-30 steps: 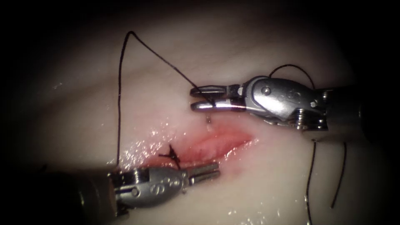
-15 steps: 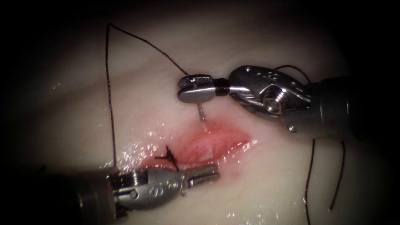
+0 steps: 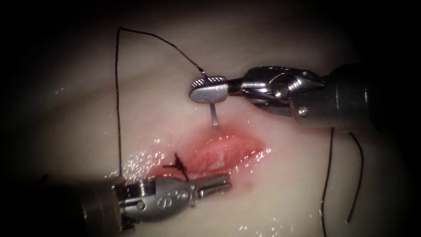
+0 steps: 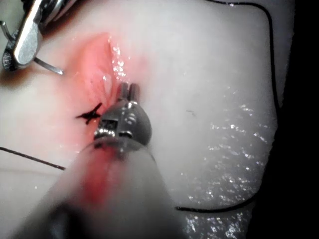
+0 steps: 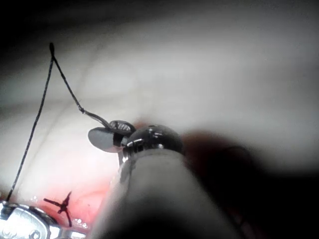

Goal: Wound Closure
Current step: Pass the needle through the top of the wound with the right tool.

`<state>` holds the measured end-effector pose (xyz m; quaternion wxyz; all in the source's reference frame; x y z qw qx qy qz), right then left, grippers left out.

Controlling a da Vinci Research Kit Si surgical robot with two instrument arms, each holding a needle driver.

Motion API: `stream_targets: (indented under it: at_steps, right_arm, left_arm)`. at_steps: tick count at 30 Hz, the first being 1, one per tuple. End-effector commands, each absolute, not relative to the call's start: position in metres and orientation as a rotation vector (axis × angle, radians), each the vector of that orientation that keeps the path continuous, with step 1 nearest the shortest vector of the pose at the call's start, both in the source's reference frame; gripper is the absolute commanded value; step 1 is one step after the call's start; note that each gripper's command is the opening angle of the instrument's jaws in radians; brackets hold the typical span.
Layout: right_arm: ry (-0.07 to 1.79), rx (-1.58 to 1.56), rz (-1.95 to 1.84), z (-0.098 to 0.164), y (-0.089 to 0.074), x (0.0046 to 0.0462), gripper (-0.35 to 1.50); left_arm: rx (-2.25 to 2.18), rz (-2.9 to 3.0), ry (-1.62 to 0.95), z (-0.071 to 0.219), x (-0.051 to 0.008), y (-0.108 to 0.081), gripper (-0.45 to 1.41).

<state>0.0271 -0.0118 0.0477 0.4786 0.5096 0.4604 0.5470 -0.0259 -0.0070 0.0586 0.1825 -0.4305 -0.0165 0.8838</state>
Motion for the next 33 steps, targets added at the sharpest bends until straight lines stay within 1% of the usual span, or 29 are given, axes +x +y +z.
stream_targets:
  at_steps: [1,12,17,22,23,24,25,27,28,31,33]
  right_arm:
    - [1.100,1.279,1.336,0.0480,-0.0120,0.0282,-0.35]
    - [0.944,1.439,1.355,0.0468,-0.0150,0.0286,-0.35]
    - [0.929,1.466,1.340,0.0464,-0.0155,0.0287,-0.35]
    - [0.946,1.463,1.349,0.0467,-0.0149,0.0287,-0.35]
    - [0.979,1.405,1.392,0.0470,-0.0144,0.0288,0.10]
    - [1.015,1.341,1.402,0.0471,-0.0142,0.0288,0.63]
    - [1.052,1.271,1.398,0.0472,-0.0139,0.0287,0.84]
    - [1.096,1.194,1.349,0.0474,-0.0136,0.0286,0.94]
    - [1.147,1.081,1.307,0.0476,-0.0131,0.0283,1.11]
    - [1.213,0.873,1.259,0.0480,-0.0122,0.0280,1.40]
    - [1.234,0.786,1.232,0.0481,-0.0115,0.0277,1.43]
  left_arm:
    - [-1.217,2.494,-0.050,0.0591,-0.0263,-0.0073,-0.16]
    - [-1.221,2.497,-0.059,0.0588,-0.0252,-0.0069,-0.13]
    - [-1.220,2.496,-0.060,0.0588,-0.0252,-0.0068,-0.18]
    - [-1.219,2.495,-0.060,0.0586,-0.0253,-0.0070,-0.18]
    - [-1.219,2.495,-0.061,0.0585,-0.0253,-0.0070,-0.18]
    - [-1.218,2.495,-0.061,0.0585,-0.0253,-0.0071,-0.18]
    - [-1.218,2.495,-0.062,0.0584,-0.0253,-0.0071,-0.18]
    - [-1.218,2.494,-0.063,0.0583,-0.0253,-0.0071,-0.18]
    - [-1.217,2.494,-0.064,0.0583,-0.0253,-0.0071,-0.18]
    - [-1.217,2.494,-0.064,0.0582,-0.0253,-0.0071,-0.18]
    - [-1.217,2.494,-0.064,0.0582,-0.0253,-0.0071,-0.18]
